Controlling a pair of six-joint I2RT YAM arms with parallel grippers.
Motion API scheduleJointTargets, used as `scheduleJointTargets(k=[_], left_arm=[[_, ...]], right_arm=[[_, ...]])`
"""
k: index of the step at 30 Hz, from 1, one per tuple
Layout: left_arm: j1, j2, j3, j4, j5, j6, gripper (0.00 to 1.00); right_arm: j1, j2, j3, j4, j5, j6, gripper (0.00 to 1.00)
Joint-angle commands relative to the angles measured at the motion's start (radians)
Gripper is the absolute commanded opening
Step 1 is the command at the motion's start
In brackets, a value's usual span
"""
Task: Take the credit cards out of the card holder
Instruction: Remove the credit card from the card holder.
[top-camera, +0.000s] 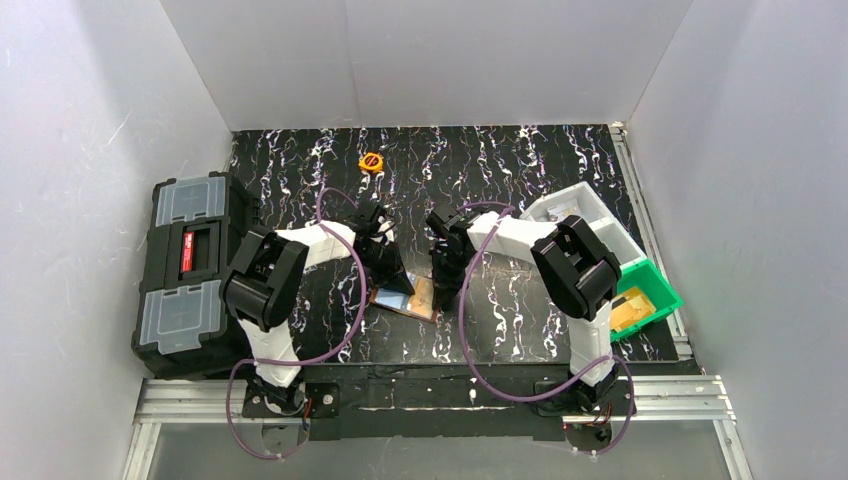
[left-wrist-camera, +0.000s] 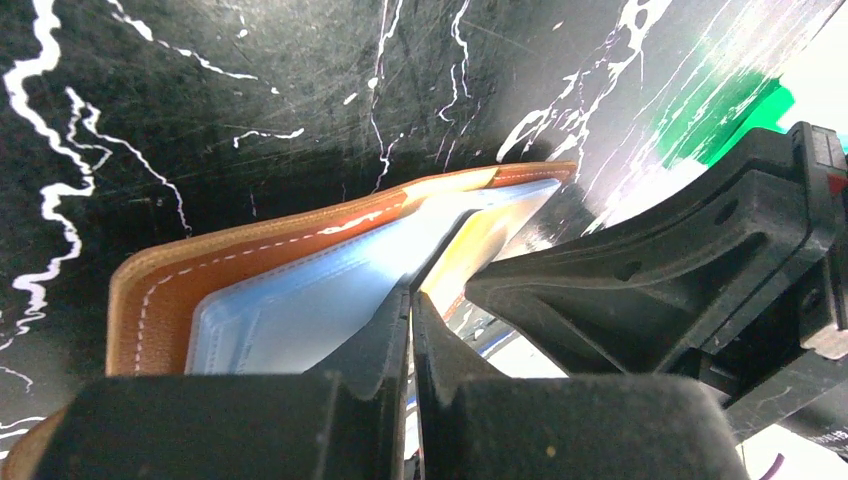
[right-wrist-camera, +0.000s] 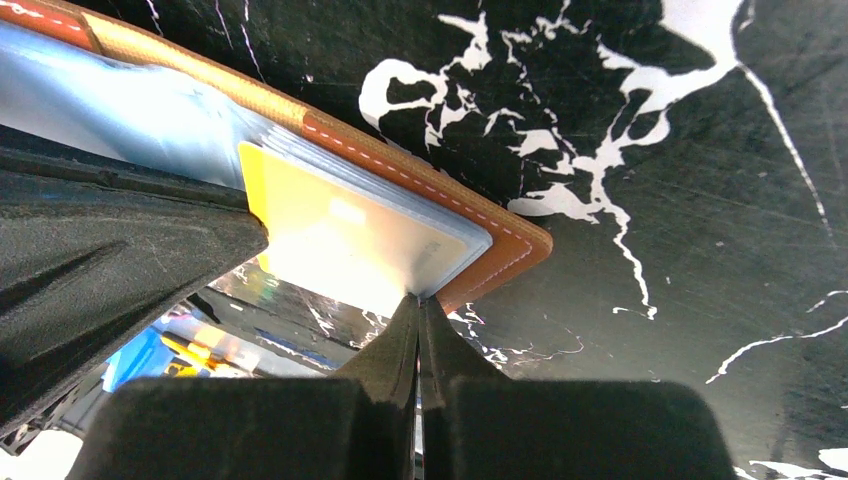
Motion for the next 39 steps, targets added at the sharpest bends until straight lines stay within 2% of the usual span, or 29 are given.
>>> scheduleJointTargets(k=[1, 13, 17, 19, 21, 26, 32, 39], left_arm=[[0.003, -0.050, -0.006, -0.021, 0.033, 0.002, 0.00], [0.043, -0.051, -0.011, -0.077, -0.023, 0.077, 0.00], [0.046, -0.029, -0.022, -0.034, 0.042, 0.096, 0.00], [0.046, -0.046, -0.049, -0.022, 0.068, 0.110, 0.16], [0.046, -0.052, -0.068, -0.030, 0.079, 0.130, 0.18], [0.038, -0.027, -0.080, -0.046, 0.040, 0.157, 0.19], [0.023, 0.026, -0.108, 0.075, 0.114, 0.070, 0.18], [0.015, 0.022, -0.113, 0.117, 0.146, 0.031, 0.17]], right_arm=[[-0.004, 0.074, -0.029, 0.073, 0.118, -0.011, 0.01], [-0.015, 0.076, -0.051, 0.076, 0.124, -0.007, 0.01], [-0.017, 0.079, -0.054, 0.077, 0.123, -0.006, 0.01], [-0.017, 0.084, -0.048, 0.074, 0.124, -0.006, 0.01], [-0.017, 0.090, -0.046, 0.073, 0.124, -0.007, 0.01], [-0.017, 0.101, -0.037, 0.070, 0.122, -0.008, 0.01], [-0.015, 0.110, -0.018, 0.060, 0.115, -0.010, 0.01], [-0.006, 0.129, 0.026, 0.044, 0.115, -0.011, 0.01]])
